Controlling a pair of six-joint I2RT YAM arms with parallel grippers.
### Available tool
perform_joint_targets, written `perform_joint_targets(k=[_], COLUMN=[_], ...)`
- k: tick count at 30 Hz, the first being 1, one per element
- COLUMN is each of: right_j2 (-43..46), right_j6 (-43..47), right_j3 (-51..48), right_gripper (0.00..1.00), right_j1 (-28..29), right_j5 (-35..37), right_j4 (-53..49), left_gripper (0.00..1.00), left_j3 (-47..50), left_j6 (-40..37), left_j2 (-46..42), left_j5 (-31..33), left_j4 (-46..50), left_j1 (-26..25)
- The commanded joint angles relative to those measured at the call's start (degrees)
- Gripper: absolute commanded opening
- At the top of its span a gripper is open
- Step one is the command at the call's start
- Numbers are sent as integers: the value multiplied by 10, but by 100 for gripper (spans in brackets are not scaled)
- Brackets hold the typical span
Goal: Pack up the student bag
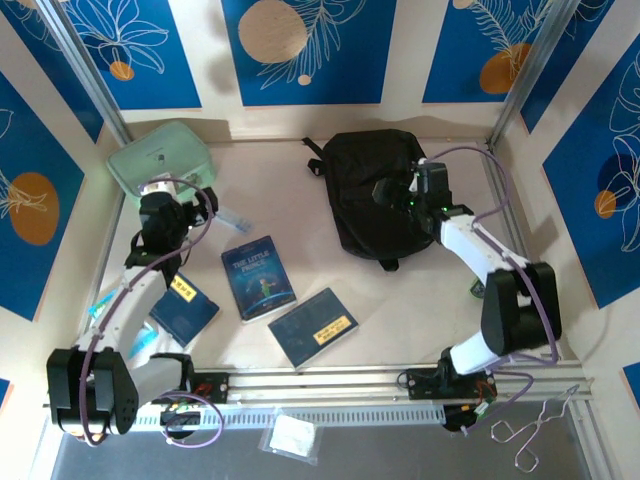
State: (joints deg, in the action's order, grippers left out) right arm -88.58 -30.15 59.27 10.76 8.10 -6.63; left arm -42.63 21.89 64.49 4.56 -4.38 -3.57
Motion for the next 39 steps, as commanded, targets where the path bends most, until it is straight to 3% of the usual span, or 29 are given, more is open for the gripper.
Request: perform_joint_targets(k=[1, 10, 22, 28, 35, 39], right_j2=[-63, -190, -308, -229, -84, -45], right_j6=[-38, -74, -124, -98, -82, -90], right_j3=[41, 128, 255, 254, 137, 74], right_gripper=[99, 97, 93, 88, 82, 69], right_j1=[15, 74, 196, 174, 96, 39], right_j5=[-71, -88, -177, -183, -104, -83], right_j4=[-78, -113, -76, -89, -127, -139], left_gripper=[100, 100, 100, 100, 97, 93], left_j3=[-25, -60, -78, -103, -166, -183], left_j6=[20, 24, 43, 64, 105, 152], left_j2=[15, 67, 107, 146, 225, 275], left_j5=[-88, -181, -230, -252, -250, -245], left_j4=[47, 75, 77, 70, 64, 37], left_j1=[-4, -6, -34, -86, -199, -261])
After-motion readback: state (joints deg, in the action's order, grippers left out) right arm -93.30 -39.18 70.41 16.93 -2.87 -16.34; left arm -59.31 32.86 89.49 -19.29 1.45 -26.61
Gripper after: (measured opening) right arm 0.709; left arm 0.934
